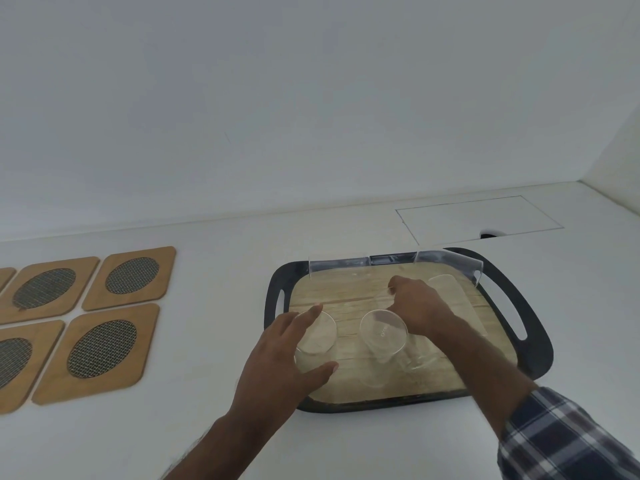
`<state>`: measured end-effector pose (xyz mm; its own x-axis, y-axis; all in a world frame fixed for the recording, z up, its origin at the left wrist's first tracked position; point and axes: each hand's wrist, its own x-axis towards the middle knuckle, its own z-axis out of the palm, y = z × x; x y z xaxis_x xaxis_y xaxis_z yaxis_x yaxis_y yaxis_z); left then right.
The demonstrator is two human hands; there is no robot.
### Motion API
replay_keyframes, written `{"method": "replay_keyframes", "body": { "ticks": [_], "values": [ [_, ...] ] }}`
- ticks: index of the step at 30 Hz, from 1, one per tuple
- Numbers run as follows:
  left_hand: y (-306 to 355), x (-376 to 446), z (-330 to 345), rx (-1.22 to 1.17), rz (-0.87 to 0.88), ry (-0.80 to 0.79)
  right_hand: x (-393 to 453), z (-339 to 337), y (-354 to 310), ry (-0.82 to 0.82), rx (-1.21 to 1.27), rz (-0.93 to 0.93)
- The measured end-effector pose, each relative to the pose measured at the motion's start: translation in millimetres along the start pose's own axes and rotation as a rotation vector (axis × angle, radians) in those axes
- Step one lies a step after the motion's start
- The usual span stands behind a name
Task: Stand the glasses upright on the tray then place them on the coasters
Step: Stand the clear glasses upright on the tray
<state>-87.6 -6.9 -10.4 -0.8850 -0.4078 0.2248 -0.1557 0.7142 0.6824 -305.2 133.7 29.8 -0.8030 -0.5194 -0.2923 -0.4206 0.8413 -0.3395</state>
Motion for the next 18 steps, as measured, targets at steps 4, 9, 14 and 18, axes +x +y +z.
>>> {"method": "replay_keyframes", "body": {
  "ticks": [4,9,14,18],
  "values": [
    [2,0,-2,0.012,-0.001,-0.007,-11,-10,-3,0.174,0.147,0.006],
    [5,-1,-4,-0.009,-0.026,-0.014,-25,-36,-3,0.350,0.384,-0.014],
    [12,-2,-13,-0.041,-0.055,0.051,-48,-52,-4,0.549,0.658,-0.068],
    [28,9,-28,-0.090,-0.025,0.193,-65,-62,-13,0.622,0.711,-0.140]
  ]
}}
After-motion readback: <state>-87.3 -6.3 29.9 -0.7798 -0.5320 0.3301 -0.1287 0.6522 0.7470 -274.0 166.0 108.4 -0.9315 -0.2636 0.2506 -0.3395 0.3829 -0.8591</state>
